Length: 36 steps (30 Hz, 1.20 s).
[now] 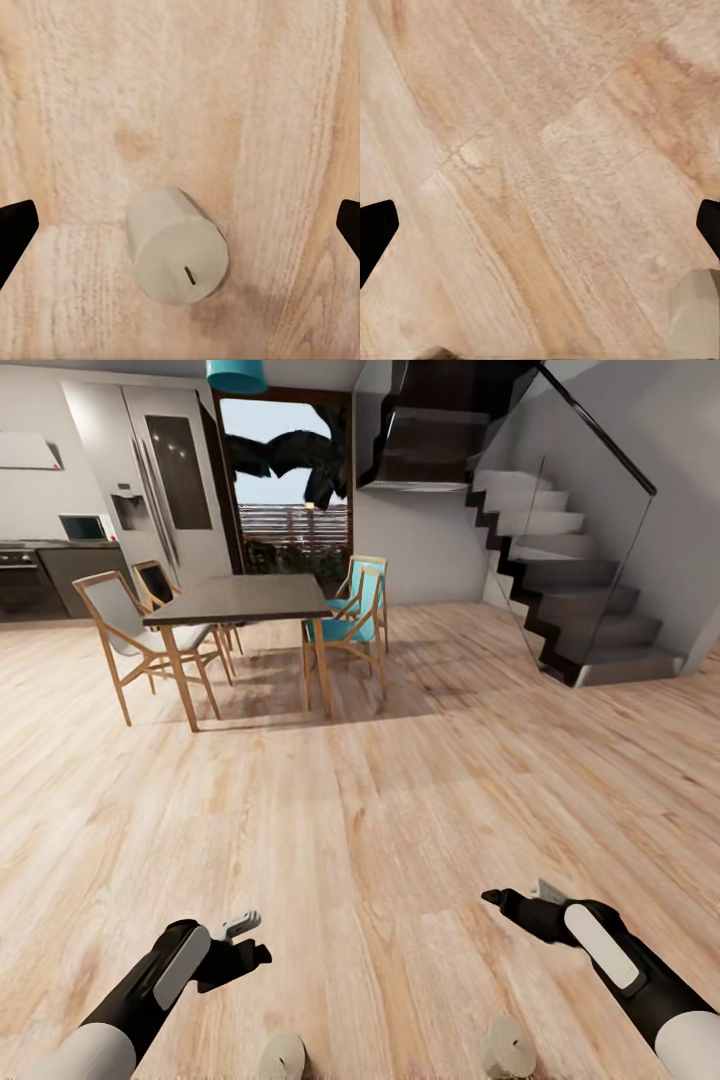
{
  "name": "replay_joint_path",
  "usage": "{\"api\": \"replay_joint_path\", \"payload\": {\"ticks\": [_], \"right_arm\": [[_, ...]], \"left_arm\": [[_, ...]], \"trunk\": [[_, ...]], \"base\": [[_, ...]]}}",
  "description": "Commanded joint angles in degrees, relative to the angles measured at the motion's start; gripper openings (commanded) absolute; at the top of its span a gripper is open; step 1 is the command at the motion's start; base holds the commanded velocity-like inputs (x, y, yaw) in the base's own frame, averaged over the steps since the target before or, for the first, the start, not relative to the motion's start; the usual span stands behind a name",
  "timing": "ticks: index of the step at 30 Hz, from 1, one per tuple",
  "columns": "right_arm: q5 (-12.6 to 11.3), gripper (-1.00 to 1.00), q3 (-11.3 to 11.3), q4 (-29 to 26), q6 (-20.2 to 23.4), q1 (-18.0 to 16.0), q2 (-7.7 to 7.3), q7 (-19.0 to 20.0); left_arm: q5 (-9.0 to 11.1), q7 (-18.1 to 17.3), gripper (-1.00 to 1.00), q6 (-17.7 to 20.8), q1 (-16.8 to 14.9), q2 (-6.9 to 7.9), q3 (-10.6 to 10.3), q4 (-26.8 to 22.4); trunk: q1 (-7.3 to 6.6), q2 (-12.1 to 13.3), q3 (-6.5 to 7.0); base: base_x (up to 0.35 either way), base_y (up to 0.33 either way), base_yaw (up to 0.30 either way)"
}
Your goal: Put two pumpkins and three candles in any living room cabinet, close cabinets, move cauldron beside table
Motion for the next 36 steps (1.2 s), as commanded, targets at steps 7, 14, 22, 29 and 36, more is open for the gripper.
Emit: {"api": "replay_joint_path", "payload": {"ticks": [7, 14, 22, 29, 36], "right_arm": [[-0.4, 1.00, 0.3, 0.1, 1.1, 0.0, -0.52, 10.1], [-0.5, 1.00, 0.3, -0.1, 1.8, 0.0, -0.66, 10.7], [-0.2, 1.00, 0.3, -0.2, 2.8, 0.0, -0.77, 22.7], [0.0, 1.00, 0.3, 0.1, 2.9, 0.0, -0.96, 28.1], [0.1, 1.00, 0.3, 0.2, 3.4, 0.0, -1.33, 28.4]], "left_arm": [[0.7, 0.3, 1.00, 0.0, 0.0, 0.12, -0.2, -0.1], [0.6, 0.1, 1.00, -0.2, 0.0, 0.15, -0.2, -0.1], [0.5, 0.1, 1.00, -0.4, 0.0, 0.13, -0.2, -0.1], [0.4, 0.0, 1.00, -1.4, 0.0, 0.05, -0.2, -0.1], [0.2, -0.1, 1.00, -3.4, 0.0, -0.24, -0.3, -0.1]], "trunk": [[0.17, -0.1, -1.61], [0.35, -0.2, -3.16], [0.55, -0.3, -4.93], [0.73, -0.4, -6.49], [0.91, -0.5, -8.04]], "base": [[0.000, 0.000, 0.000], [0.000, 0.000, 0.000], [0.000, 0.000, 0.000], [0.000, 0.000, 0.000], [0.000, 0.000, 0.000]]}}
